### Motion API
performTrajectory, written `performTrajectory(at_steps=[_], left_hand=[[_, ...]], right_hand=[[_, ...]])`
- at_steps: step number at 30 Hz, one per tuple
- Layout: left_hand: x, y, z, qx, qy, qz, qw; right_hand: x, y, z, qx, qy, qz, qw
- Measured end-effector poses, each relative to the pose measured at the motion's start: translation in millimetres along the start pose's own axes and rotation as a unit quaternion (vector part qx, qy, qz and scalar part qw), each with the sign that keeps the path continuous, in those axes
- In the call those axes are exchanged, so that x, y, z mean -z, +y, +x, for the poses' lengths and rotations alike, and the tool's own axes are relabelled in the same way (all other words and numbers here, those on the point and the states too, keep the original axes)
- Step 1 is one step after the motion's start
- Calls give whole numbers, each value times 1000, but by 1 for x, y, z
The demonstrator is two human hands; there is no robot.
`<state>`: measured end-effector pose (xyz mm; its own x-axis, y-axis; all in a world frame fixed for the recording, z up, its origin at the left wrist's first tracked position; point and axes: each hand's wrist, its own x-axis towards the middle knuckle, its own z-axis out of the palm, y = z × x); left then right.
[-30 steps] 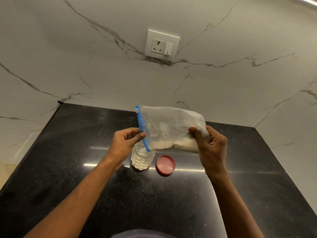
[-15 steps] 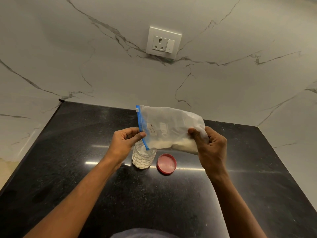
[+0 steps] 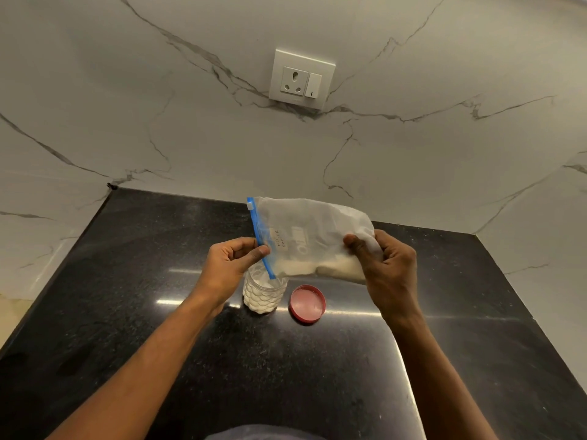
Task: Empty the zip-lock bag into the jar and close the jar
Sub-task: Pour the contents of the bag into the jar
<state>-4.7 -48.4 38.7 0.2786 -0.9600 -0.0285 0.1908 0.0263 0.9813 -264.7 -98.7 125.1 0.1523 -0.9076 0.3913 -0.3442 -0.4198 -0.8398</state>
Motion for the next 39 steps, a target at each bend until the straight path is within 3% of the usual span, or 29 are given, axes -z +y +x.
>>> performTrajectory(at_steps=[39], left_hand=[[2,-6,-3,5,14,-19,1000]], right_hand=[[-7,-14,-3,14,14,14,1000]])
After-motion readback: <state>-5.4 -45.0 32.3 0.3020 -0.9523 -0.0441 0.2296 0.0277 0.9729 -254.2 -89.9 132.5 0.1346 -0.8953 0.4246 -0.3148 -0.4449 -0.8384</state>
